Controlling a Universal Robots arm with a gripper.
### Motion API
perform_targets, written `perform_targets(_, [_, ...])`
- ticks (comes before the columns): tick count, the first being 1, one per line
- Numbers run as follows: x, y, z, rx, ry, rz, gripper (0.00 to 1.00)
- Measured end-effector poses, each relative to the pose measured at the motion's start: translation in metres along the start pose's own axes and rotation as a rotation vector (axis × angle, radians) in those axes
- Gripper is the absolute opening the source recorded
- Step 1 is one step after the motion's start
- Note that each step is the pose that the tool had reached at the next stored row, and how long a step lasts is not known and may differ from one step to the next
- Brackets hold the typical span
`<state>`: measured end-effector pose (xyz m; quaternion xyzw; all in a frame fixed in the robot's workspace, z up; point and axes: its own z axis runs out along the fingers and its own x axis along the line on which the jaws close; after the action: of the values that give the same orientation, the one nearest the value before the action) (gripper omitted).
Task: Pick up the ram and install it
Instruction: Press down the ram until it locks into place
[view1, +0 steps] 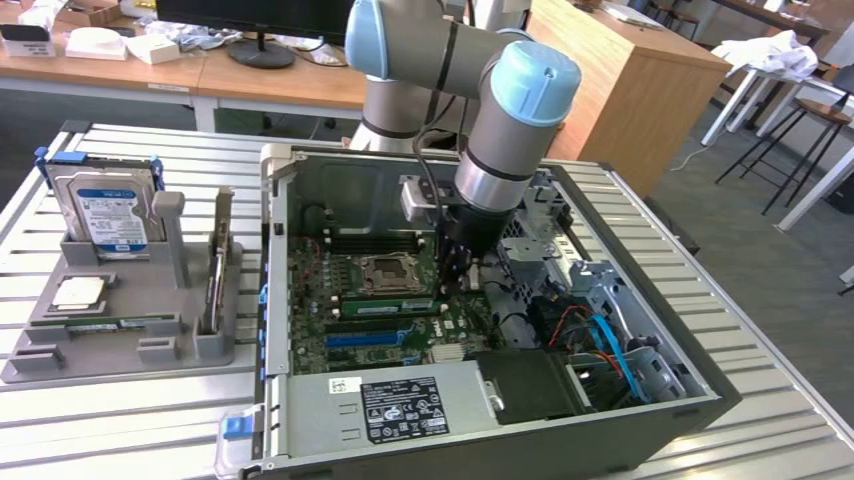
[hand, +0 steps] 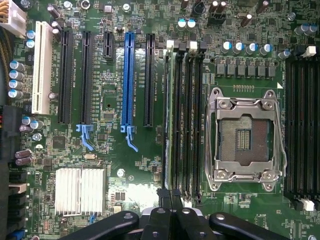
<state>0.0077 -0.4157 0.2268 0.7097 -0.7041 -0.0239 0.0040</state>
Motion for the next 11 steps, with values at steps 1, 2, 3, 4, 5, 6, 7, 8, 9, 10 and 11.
perform_targets(1, [0.0000, 0.0000, 0.0001, -0.0001, 0.0003, 0.000, 0.10])
perform_targets(2, [0.0001, 0.0000, 0.0000, -0.0002, 0.0005, 0.000, 0.10])
perform_targets(3, [0.0001, 0.0000, 0.0000, -0.0002, 0.0005, 0.000, 0.10])
perform_targets(4, [0.0001, 0.0000, 0.0000, -0.0002, 0.0003, 0.000, 0.10])
perform_targets(5, [0.0001, 0.0001, 0.0003, -0.0001, -0.0009, 0.000, 0.10])
perform_targets(6, [0.0001, 0.0000, 0.0007, 0.0000, -0.0012, 0.000, 0.10])
perform_targets(7, [0.0001, 0.0000, 0.0011, -0.0001, -0.0011, 0.000, 0.10])
perform_targets(8, [0.0001, 0.0000, 0.0012, -0.0002, -0.0008, 0.000, 0.10])
perform_targets(9, [0.0001, 0.0000, 0.0012, -0.0002, -0.0008, 0.000, 0.10])
perform_targets(10, [0.0001, 0.0000, 0.0012, -0.0002, -0.0008, 0.000, 0.10])
perform_targets(11, [0.0001, 0.0000, 0.0012, -0.0002, -0.0008, 0.000, 0.10])
